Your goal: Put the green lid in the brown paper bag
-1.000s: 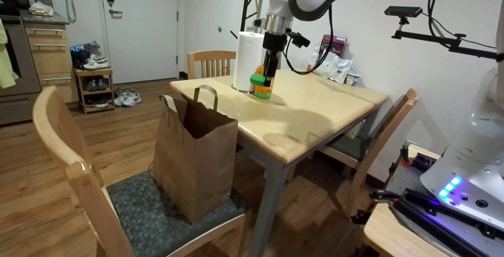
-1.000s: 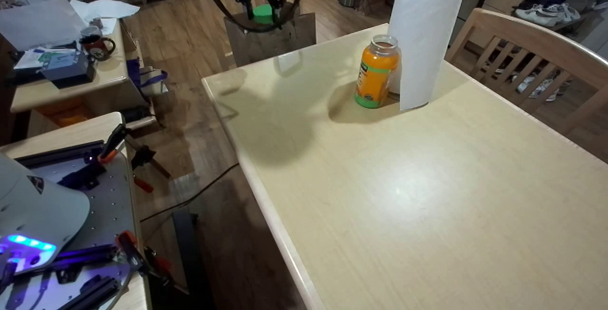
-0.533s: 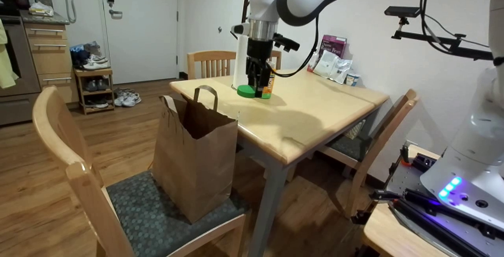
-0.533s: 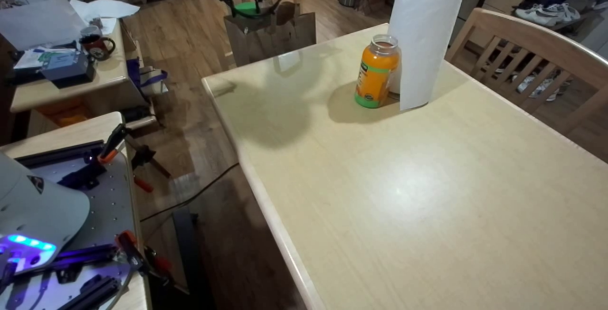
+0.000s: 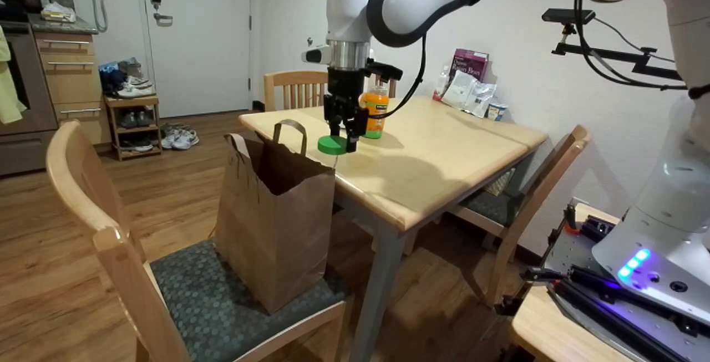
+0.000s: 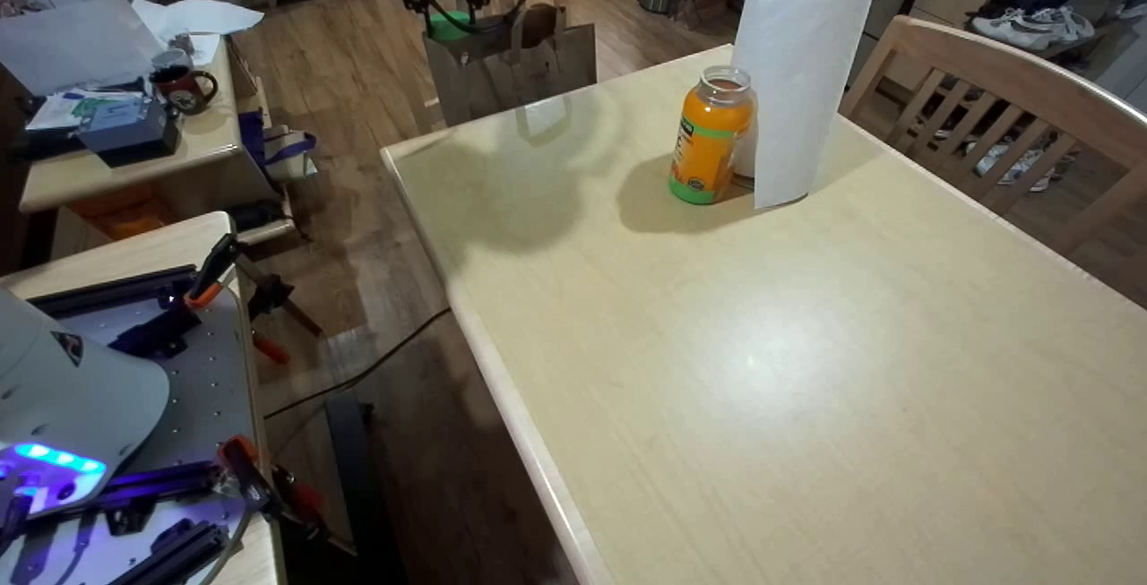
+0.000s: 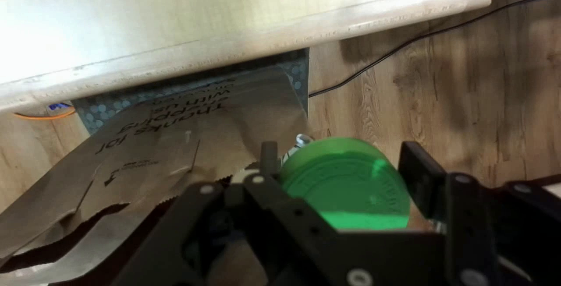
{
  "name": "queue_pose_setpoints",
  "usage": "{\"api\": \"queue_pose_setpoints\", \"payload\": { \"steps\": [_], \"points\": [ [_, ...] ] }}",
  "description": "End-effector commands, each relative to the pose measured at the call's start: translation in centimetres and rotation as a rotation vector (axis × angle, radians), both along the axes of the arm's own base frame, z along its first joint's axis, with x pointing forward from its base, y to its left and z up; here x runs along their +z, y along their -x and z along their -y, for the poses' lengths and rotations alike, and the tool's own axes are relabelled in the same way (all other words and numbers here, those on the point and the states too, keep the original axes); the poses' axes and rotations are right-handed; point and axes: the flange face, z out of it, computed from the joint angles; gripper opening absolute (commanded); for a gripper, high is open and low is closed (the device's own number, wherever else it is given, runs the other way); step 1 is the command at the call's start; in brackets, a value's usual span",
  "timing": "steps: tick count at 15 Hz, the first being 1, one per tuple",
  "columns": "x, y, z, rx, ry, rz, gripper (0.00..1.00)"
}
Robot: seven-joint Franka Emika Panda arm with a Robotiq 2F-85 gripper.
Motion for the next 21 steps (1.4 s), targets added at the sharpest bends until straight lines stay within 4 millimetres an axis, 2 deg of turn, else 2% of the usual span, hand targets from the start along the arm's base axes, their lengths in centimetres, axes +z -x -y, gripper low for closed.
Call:
{"api": "queue_pose_setpoints", "payload": {
  "steps": [1,4,5,6,8,9,10,13,19,21],
  "points": [
    [1.1,-2.2,0.0,0.026,-0.011,-0.012,0.45],
    [2.5,-3.5,0.4,-0.002,-0.025,0.004,0.45],
    [3.3,-4.1,1.2,-0.037,-0.025,0.034,0.45],
    [2.2,-3.2,0.4,-0.016,-0.019,0.028,0.70],
    [2.9,-3.9,1.0,-0.029,-0.024,0.045,0.70],
    [3.0,-4.1,1.1,-0.032,-0.023,0.048,0.45],
    [3.0,-4.0,1.4,-0.020,-0.046,0.048,0.45],
    [2.7,-4.1,0.3,0.099,-0.052,0.075,0.45],
    [1.1,-3.2,-3.3,0.312,-0.079,0.025,0.45],
    [0.9,-2.7,-5.3,0.389,-0.067,0.004,0.45]
  ]
}}
